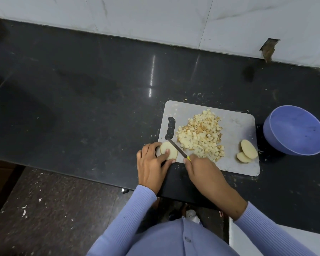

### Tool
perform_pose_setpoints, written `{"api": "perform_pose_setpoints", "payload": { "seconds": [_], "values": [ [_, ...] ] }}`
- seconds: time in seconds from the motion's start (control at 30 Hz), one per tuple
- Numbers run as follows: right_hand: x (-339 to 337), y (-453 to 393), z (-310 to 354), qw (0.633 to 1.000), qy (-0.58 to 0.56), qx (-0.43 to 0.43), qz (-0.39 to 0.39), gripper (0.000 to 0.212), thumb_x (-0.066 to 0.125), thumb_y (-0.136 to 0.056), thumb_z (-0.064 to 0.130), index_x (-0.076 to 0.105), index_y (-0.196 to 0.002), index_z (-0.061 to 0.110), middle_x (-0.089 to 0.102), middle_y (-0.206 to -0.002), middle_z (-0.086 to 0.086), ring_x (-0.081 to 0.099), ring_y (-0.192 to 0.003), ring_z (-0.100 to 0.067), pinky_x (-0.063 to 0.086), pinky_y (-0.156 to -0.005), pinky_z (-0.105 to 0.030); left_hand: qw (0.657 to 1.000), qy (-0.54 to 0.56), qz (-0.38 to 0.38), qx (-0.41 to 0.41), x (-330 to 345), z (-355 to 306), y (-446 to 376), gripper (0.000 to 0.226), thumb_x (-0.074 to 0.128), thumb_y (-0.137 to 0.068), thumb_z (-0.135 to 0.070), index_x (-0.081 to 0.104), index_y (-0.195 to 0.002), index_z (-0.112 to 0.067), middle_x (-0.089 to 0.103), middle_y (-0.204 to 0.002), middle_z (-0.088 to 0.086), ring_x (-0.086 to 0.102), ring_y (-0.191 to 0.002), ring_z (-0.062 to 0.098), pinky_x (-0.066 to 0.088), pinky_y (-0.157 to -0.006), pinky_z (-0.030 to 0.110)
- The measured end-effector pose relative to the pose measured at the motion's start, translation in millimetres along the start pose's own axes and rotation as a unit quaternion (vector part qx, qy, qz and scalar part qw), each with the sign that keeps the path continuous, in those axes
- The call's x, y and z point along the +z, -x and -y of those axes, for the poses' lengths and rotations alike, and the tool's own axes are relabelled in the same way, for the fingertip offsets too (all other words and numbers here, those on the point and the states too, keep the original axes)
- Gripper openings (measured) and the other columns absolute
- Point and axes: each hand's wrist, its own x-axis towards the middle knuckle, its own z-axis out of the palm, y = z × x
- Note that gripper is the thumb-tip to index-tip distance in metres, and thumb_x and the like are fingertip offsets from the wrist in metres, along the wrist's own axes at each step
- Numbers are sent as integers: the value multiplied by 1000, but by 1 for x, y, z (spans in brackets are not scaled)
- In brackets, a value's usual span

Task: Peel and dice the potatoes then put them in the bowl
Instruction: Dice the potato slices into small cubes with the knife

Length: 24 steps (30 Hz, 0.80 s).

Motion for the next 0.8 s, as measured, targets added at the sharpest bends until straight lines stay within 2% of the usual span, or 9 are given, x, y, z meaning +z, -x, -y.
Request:
{"api": "perform_pose_setpoints", "payload": {
  "seconds": [0.17,0.3,0.43,0.53,0.6,0.7,0.8],
  "values": [
    [9,-12,11,1000,8,2,24,36,26,-103,35,49,-107,8,59,-93,-10,58,-89,-31,34,-64,-32,1000,-4,-20,-11,4,2,3,20,80,-71,-37,77,-77,-18,68,-105,4,50,-100,22,31,-82,34],
    [12,0,6,997,65,9,38,34,22,-104,35,45,-109,9,62,-98,-11,60,-90,-30,34,-63,-31,999,-21,-26,-4,1,-1,2,31,61,-79,-46,77,-75,-20,69,-104,3,48,-101,24,31,-81,35],
    [12,27,-14,990,113,30,80,31,21,-104,35,41,-109,13,62,-99,-6,61,-90,-26,34,-64,-31,999,-31,-30,-3,0,-4,3,35,56,-82,-47,77,-74,-19,68,-104,4,47,-102,24,30,-82,36],
    [8,40,-29,989,98,43,99,25,23,-104,37,37,-98,17,52,-81,2,55,-77,-21,37,-63,-31,999,-21,-29,-5,-1,-5,3,37,55,-82,-46,77,-75,-18,68,-106,4,46,-103,24,29,-83,35],
    [1,42,-31,992,80,41,92,27,26,-103,39,41,-95,18,44,-72,4,51,-73,-19,40,-64,-31,999,-13,-26,-13,-2,-5,4,32,58,-83,-44,78,-77,-19,66,-108,5,45,-105,24,28,-85,35],
    [-10,35,-21,998,37,32,45,34,27,-102,41,50,-99,16,51,-76,0,59,-77,-21,47,-68,-35,999,-7,-27,-29,-3,-4,7,13,77,-75,-33,78,-79,-20,63,-110,6,43,-106,25,28,-86,34],
    [-9,18,-3,999,29,10,18,36,27,-102,39,52,-104,13,54,-81,-3,59,-81,-24,41,-65,-32,998,7,-29,-57,-6,-6,7,11,83,-70,-29,78,-76,-21,59,-108,6,42,-104,24,28,-85,32]
  ]
}}
